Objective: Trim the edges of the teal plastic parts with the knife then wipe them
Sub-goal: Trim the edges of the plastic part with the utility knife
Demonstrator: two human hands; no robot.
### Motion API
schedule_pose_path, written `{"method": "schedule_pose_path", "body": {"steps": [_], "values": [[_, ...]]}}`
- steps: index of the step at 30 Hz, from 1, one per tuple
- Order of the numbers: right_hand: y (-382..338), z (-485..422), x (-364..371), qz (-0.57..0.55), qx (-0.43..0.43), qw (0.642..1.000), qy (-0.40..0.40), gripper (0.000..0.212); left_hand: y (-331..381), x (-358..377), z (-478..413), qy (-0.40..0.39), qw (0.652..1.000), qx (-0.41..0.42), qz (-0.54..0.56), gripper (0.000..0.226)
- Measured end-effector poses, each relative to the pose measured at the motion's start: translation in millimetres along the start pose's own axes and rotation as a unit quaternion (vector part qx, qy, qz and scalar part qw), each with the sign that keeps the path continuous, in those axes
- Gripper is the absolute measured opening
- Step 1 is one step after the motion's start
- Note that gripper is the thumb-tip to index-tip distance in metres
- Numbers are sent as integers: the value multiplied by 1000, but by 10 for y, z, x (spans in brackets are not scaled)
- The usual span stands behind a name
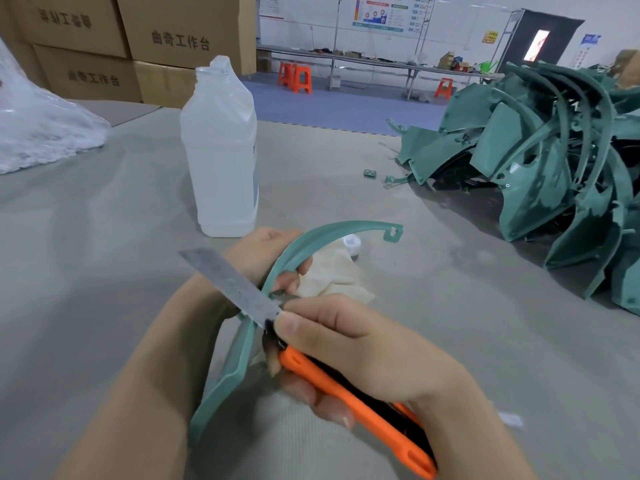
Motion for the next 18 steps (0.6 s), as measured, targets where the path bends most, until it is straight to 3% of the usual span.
{"method": "schedule_pose_path", "body": {"steps": [4,7,11,15,18], "values": [[-12,44,-8,9,-14,999,-41,28,-28,-11,-22,12,1000,20,-2,41],[3,79,-223,11,-17,996,89,29,-37,-36,-23,58,997,34,-25,39],[91,160,-548,93,30,951,293,38,-4,38,41,21,999,28,-30,46],[116,196,-610,103,66,931,344,41,57,78,76,64,989,47,-121,50],[93,188,-605,113,65,924,360,48,141,69,121,141,958,126,-216,41]]}}
Point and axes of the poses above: each hand's wrist, its own z-axis away from the middle knuckle, its own x-axis out of the palm, y = z × x, the point moved 3 cm from there along -z, towards the middle knuckle, and after that the axes turned 12 degrees about z, right-handed, at the moved point
